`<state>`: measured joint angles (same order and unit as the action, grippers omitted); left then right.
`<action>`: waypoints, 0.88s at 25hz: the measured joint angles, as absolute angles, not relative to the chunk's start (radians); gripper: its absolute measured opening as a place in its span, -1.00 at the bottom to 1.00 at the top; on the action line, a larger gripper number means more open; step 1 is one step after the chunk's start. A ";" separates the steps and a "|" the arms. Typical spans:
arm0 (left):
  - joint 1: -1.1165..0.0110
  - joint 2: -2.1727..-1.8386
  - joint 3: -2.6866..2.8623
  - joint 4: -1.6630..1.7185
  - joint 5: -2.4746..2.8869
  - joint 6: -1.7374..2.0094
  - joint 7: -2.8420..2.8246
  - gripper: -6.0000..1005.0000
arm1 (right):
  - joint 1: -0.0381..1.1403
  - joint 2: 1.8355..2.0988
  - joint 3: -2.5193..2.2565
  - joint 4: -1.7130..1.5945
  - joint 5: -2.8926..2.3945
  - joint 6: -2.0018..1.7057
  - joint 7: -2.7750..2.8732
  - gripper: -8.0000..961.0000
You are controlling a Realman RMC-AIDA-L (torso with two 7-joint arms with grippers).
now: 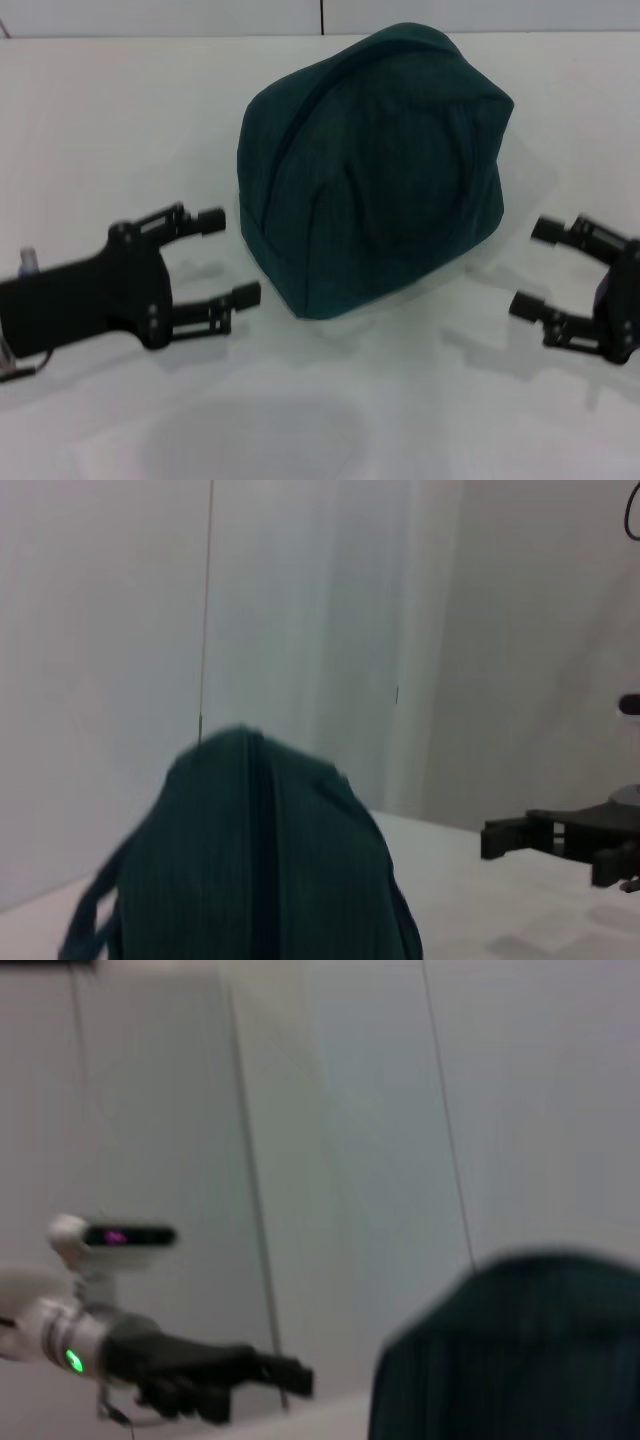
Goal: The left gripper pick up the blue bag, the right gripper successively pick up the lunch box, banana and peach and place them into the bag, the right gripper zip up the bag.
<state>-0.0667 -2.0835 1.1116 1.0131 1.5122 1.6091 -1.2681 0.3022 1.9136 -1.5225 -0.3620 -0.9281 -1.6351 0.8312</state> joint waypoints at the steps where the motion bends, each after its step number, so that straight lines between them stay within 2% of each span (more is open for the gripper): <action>1: -0.066 -2.083 1.107 0.970 1.515 1.613 -1.227 0.76 | 0.302 1.914 -1.522 -0.362 -0.928 -1.635 0.831 0.82; 3: -0.069 -2.083 1.086 0.908 1.528 1.612 -1.180 0.76 | 0.283 1.933 -1.523 -0.349 -0.980 -1.575 0.814 0.82; 8: -0.099 -2.083 0.965 0.746 1.609 1.605 -1.085 0.76 | 0.255 1.953 -1.524 -0.345 -1.013 -1.499 0.777 0.82; 22: -0.105 -2.081 0.923 0.686 1.642 1.633 -1.025 0.75 | 0.248 1.958 -1.522 -0.339 -1.009 -1.465 0.764 0.82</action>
<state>-0.1048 -2.0815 0.9227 0.6856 1.6425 1.6329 -1.0250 0.2482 1.9582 -1.5217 -0.3390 -1.0092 -1.4651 0.7643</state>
